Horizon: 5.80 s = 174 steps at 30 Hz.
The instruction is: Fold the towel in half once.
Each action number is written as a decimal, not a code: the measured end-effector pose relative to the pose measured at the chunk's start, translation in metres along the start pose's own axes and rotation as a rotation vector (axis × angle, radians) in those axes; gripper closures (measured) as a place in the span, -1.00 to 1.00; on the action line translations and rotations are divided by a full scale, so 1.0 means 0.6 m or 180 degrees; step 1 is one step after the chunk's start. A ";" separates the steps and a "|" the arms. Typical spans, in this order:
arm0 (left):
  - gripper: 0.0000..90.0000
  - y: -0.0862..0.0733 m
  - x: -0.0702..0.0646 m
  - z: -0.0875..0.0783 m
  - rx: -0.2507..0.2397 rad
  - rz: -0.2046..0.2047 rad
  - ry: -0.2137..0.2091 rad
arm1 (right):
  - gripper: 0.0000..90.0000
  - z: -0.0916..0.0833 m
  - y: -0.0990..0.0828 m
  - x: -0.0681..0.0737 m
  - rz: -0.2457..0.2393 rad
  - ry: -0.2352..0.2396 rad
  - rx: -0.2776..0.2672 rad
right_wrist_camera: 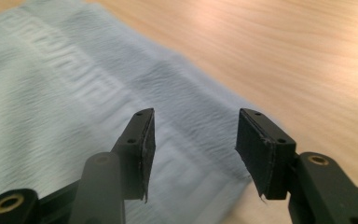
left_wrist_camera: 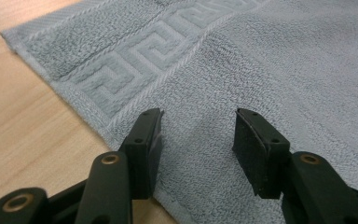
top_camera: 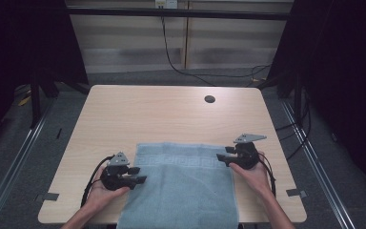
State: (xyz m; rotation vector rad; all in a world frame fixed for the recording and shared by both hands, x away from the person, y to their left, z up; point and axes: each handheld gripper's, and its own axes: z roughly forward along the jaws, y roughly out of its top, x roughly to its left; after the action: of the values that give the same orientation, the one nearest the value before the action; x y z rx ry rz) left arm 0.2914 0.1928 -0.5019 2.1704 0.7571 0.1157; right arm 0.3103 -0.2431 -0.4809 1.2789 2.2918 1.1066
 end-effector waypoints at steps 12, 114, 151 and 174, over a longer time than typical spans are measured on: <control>0.15 -0.006 -0.001 0.000 -0.0076 0.0043 0.0012 | -0.11 0.047 0.001 -0.035 0.0082 -0.0163 0.0128; 0.88 0.226 0.128 -0.105 -0.1218 -0.0249 0.0013 | 0.93 -0.040 0.213 -0.036 0.0197 0.0450 -0.1037; 0.90 0.074 0.016 -0.164 -0.1049 -0.0208 -0.0239 | 0.94 -0.162 0.067 0.079 -0.0091 0.0809 -0.0996; 0.90 -0.067 -0.037 -0.074 0.0097 -0.0216 -0.0336 | 0.93 -0.076 -0.113 0.144 -0.0134 0.0619 0.0301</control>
State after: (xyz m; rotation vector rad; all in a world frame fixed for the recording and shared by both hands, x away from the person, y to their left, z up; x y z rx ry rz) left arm 0.2395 0.2298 -0.4985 2.1585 0.7754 -0.0455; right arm 0.1951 -0.2154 -0.4917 1.1974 2.5283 1.1670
